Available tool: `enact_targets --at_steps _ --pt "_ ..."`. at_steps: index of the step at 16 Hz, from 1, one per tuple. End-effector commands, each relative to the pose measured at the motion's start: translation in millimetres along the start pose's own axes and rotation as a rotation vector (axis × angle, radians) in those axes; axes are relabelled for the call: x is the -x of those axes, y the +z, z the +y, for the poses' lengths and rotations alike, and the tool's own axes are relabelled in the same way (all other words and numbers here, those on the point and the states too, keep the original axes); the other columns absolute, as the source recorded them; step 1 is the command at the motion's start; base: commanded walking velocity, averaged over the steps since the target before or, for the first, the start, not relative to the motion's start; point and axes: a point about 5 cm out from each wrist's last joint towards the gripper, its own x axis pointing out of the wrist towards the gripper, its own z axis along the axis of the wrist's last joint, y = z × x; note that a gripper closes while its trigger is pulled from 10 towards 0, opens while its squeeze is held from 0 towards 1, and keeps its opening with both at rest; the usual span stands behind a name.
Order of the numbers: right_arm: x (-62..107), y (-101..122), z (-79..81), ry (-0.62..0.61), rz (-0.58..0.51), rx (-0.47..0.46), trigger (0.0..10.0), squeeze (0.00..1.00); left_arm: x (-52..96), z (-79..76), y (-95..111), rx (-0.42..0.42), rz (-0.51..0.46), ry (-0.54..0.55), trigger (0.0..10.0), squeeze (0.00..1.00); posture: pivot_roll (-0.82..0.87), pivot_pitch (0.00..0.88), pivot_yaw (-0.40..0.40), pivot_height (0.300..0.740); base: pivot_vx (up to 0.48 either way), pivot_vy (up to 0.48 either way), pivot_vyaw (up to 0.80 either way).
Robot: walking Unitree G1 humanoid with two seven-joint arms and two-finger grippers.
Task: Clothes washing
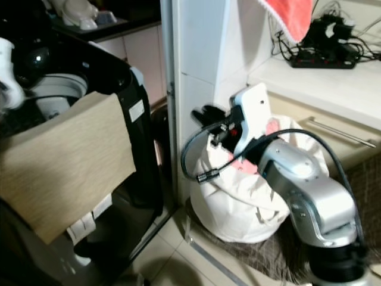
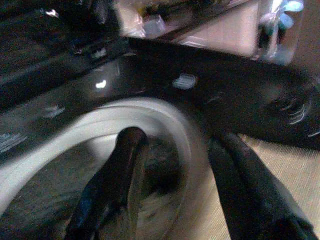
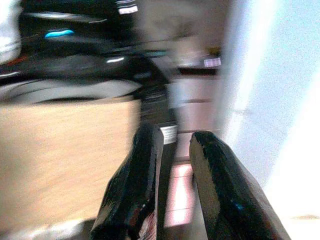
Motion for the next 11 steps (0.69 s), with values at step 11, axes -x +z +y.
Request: enact_targets --at_steps 11 --pt "-4.3 -12 14.6 -0.191 -0.114 0.005 10.0 0.00 81.9 -126.1 3 0.119 -0.382 -0.301 10.0 0.00 -0.08 0.000 0.033 0.740 0.000 0.000 0.79"
